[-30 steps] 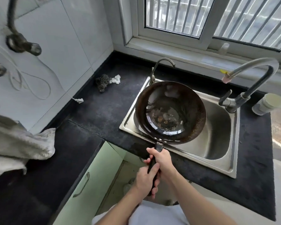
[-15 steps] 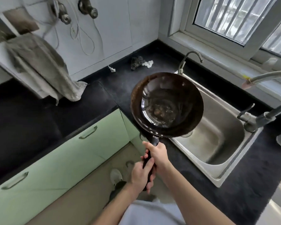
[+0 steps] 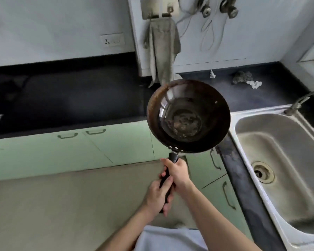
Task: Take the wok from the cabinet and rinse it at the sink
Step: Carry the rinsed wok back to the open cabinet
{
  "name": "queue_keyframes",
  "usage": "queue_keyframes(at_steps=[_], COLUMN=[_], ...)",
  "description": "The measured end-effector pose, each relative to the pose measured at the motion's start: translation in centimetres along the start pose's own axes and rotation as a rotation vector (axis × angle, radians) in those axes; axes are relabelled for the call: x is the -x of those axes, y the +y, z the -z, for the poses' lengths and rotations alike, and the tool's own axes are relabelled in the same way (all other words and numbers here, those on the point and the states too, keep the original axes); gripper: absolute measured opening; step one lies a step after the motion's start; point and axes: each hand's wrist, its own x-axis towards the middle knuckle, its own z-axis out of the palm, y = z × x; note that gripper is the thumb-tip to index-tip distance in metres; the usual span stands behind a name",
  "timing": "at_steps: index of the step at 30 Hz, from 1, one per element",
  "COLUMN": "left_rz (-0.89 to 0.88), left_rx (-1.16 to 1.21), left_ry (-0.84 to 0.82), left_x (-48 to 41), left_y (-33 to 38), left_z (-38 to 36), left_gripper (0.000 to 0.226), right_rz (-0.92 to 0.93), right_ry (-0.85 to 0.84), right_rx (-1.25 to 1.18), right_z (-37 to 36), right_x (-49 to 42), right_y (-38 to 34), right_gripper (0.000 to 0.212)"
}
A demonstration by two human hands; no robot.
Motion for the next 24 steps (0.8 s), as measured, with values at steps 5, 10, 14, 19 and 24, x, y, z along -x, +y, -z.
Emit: queue_keyframes(at_steps=[5,10,14,19,24], left_rz=[0.005,0.019,0.034,0.039,0.038], left_rx=[0.105,0.2,0.289,0.397,0.512], left_ry=[0.113,0.217,0.29,0.403,0.561], left_x=[3.8,8.8,13.4,18.5,23.1], left_y=[-1.8,-4.4,-7.0,-10.3,-13.5], left_z=[6.5,13.9,20.2,27.5,32.6], left_gripper=[0.042,0.041,0.039,0.036,0.035], right_rz=[-0.034,-0.071,-0.098,-0.125,-0.164], right_ry=[-0.147,-0.225,-0.306,-0.433,-0.573], right_rx=[0.047,0.147,0.238,0.332,0.448], right_z=[-7.5,-15.9,-22.8,-31.3,-38.4], right_x=[2.6,6.0,9.0,12.6,16.2], right_y=[2.7,6.6,10.8,15.8,20.0], right_gripper=[0.02,0.027,0.036,0.037,0.029])
